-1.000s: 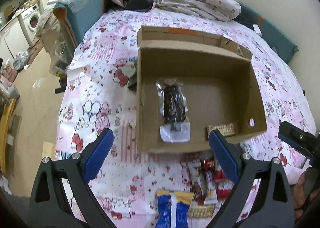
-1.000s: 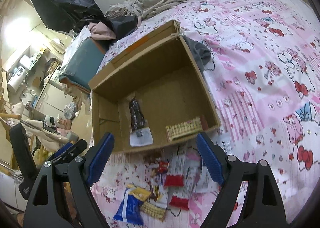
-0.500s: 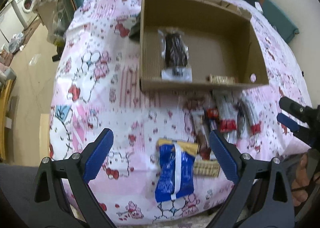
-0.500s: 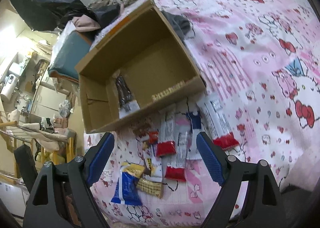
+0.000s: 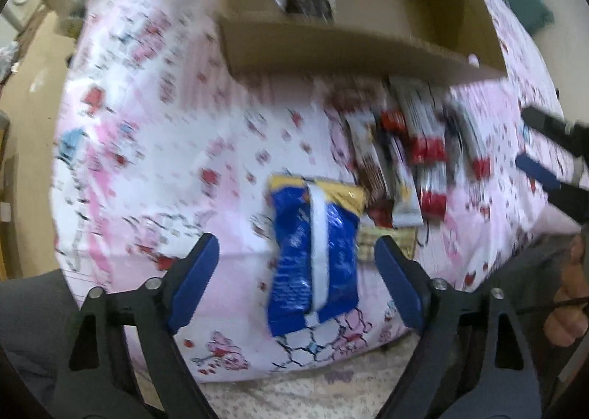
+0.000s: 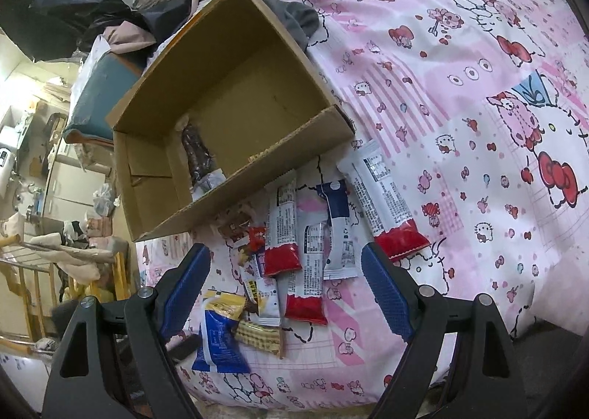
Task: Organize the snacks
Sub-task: 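Grasp the blue-and-yellow bag with the left tool and lift it, then hold the blue bag while the right tool grasps a white red-ended bar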
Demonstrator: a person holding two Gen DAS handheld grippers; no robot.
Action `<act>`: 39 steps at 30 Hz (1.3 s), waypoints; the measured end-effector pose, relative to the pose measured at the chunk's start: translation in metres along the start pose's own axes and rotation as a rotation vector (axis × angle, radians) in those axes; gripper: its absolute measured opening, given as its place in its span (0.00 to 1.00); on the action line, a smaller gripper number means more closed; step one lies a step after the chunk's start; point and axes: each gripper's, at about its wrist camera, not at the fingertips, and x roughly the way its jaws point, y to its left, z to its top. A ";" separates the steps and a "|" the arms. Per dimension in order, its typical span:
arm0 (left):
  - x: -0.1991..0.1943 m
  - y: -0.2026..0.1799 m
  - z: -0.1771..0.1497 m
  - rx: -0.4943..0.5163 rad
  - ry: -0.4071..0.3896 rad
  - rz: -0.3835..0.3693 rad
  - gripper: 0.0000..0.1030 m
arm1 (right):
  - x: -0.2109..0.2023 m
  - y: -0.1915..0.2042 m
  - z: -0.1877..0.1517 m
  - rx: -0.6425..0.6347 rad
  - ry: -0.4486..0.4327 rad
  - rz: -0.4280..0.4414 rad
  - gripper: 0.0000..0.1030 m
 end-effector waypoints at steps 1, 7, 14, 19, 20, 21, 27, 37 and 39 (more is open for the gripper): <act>0.008 -0.005 0.000 0.009 0.017 0.001 0.79 | 0.001 0.001 0.000 0.002 0.002 0.000 0.84; 0.036 -0.028 -0.004 0.105 0.075 0.058 0.63 | 0.003 0.001 0.001 0.000 0.008 -0.006 0.84; 0.029 -0.025 -0.004 0.092 0.048 0.076 0.27 | 0.001 -0.011 0.005 0.051 0.001 -0.010 0.84; -0.001 -0.010 0.003 0.011 -0.023 0.048 0.26 | 0.000 -0.032 0.011 0.137 -0.008 -0.050 0.84; -0.006 -0.007 0.004 0.002 -0.038 0.049 0.26 | 0.001 -0.037 0.012 0.152 -0.004 -0.064 0.84; -0.011 -0.004 0.005 -0.011 -0.056 0.052 0.26 | 0.004 -0.042 0.014 0.170 0.001 -0.087 0.82; -0.021 0.015 0.015 -0.103 -0.085 0.044 0.26 | 0.023 -0.049 0.032 0.146 0.037 -0.219 0.63; -0.019 0.024 0.015 -0.145 -0.077 0.028 0.26 | 0.077 -0.030 0.035 -0.074 0.162 -0.419 0.59; -0.019 0.025 0.016 -0.143 -0.079 0.031 0.25 | 0.080 -0.029 0.037 -0.092 0.162 -0.431 0.52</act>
